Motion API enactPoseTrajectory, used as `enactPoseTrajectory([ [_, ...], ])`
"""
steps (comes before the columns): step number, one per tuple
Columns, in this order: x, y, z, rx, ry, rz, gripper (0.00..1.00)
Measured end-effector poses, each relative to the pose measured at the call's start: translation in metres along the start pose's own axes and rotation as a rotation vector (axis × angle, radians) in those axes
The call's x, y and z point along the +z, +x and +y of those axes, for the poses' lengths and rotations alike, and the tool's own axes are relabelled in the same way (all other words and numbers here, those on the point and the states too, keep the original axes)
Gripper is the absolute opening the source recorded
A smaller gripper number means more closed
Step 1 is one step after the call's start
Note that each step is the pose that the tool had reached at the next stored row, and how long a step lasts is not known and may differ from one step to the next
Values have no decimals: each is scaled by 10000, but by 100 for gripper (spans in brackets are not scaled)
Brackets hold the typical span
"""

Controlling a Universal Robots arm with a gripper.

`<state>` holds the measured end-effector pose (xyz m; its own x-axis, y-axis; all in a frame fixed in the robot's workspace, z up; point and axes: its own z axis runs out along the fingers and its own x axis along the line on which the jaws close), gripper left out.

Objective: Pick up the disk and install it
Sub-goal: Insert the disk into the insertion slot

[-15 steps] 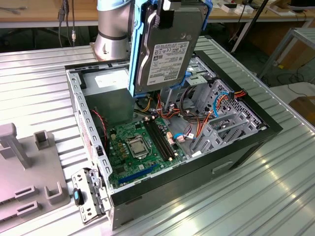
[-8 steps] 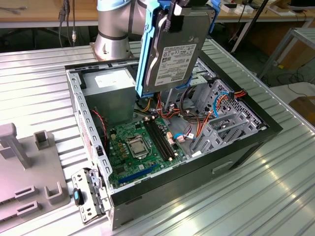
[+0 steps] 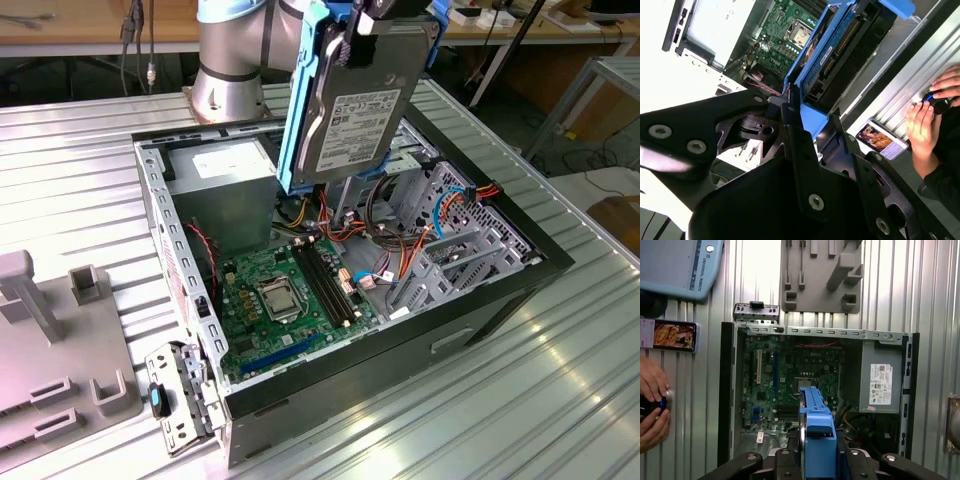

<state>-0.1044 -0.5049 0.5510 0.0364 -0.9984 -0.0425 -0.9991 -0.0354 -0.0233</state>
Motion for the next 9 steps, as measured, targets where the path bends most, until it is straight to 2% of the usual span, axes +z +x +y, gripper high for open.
enactPoseTrajectory([
  [5,31,12,-186,-1,10,0,37],
  [9,49,17,-286,-2,35,0,37],
])
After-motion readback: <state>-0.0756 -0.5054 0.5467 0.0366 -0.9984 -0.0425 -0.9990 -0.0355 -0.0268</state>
